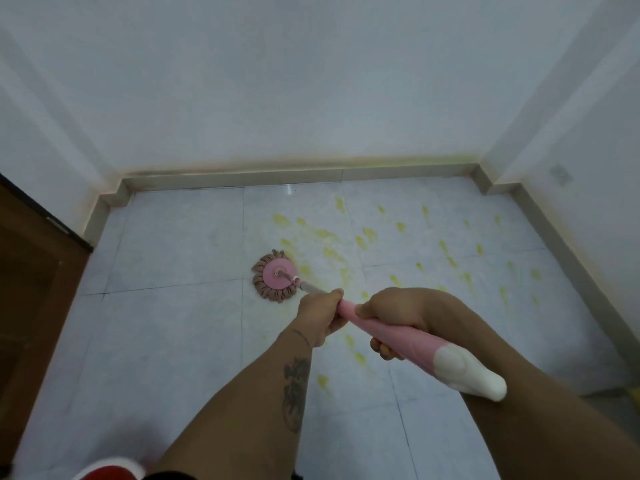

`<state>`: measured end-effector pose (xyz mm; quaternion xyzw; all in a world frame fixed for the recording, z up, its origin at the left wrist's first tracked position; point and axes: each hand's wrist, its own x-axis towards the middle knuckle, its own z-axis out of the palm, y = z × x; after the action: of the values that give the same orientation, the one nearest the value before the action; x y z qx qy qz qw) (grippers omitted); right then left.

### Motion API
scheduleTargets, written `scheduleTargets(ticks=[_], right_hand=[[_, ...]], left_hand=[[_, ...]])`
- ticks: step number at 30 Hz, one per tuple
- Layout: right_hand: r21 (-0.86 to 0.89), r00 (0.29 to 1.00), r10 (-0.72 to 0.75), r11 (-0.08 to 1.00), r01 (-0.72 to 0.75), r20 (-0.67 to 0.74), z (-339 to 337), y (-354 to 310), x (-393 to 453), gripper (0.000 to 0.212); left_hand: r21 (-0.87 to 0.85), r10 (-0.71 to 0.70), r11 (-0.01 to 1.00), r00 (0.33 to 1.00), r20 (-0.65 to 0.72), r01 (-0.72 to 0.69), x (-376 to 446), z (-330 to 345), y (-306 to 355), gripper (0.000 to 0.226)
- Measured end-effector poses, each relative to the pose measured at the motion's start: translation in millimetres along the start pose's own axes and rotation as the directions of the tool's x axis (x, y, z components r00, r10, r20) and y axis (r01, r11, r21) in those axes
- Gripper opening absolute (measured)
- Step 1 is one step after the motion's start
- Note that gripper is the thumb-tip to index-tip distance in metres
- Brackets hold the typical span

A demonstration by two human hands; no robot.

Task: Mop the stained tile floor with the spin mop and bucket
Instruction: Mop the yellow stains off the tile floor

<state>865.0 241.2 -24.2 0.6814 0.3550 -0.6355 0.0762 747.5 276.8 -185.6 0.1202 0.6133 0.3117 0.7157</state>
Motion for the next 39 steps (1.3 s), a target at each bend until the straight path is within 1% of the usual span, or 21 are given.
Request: scheduleTargets(ticks=[2,5,7,9,12,14,18,22,25,28,30,35,37,39], right_hand=[[0.016,1.0,0.009,1.0,-0.009,0.001,2,41,-21,0.049],[-0.024,0.999,0.036,0.999,-0.036,-0.005,4,88,-48,0.051],[-0.03,0.999,0.051,0.998,-0.051,-0.003,4,105,-56,0.05],[-0.038,0.999,0.051,0.998,-0.051,0.007,4,110,-58,0.049],[-0.055,0.998,0.054,0.997,-0.053,0.021,-2,100,-50,0.043],[-0.062,0.999,0.039,0.997,-0.037,0.029,-11,84,-39,0.046],[0.009,0.999,0.005,1.0,-0.006,0.04,-31,41,-8,0.047],[0.033,0.999,-0.026,0.999,0.025,0.041,-40,-10,26,0.048],[0.035,0.997,-0.045,0.998,0.043,0.067,-47,-44,49,0.049],[-0.024,0.992,-0.035,0.999,0.038,0.124,-56,-61,63,0.044],[-0.051,0.99,-0.004,0.999,0.011,0.139,-62,-60,64,0.04],[-0.124,0.987,0.037,0.992,-0.018,0.154,-79,-28,51,0.041],[-0.117,0.986,0.037,0.993,-0.018,0.162,-85,-7,40,0.042],[-0.071,0.984,0.047,0.997,-0.035,0.172,-93,20,22,0.038]], left_hand=[[-0.018,-0.021,1.0,1.0,0.013,0.021,-26,15,-38,0.022],[-0.033,-0.05,0.998,0.998,0.031,0.051,-55,34,-84,0.021],[-0.046,-0.077,0.996,0.996,0.047,0.08,-67,43,-100,0.018],[-0.055,-0.1,0.993,0.994,0.04,0.102,-67,47,-104,0.021],[-0.077,-0.129,0.988,0.991,0.03,0.131,-53,48,-92,0.013],[-0.097,-0.134,0.986,0.991,0.025,0.136,-37,50,-77,0.011],[-0.118,-0.107,0.987,0.994,-0.006,0.106,12,50,-35,0.023],[-0.083,-0.088,0.993,0.995,-0.045,0.084,63,39,16,0.03],[-0.042,-0.048,0.998,0.995,-0.083,0.045,93,31,49,0.024],[0.003,-0.039,0.999,0.995,-0.096,0.04,108,31,68,0.011],[0.003,-0.044,0.999,0.995,-0.093,0.045,110,34,68,0.009],[0.062,-0.067,0.996,0.997,-0.038,0.069,102,50,46,0.019],[0.059,-0.078,0.995,0.997,-0.012,0.079,92,59,29,0.026],[0.043,-0.086,0.995,0.996,-0.003,0.086,75,71,8,0.028]])
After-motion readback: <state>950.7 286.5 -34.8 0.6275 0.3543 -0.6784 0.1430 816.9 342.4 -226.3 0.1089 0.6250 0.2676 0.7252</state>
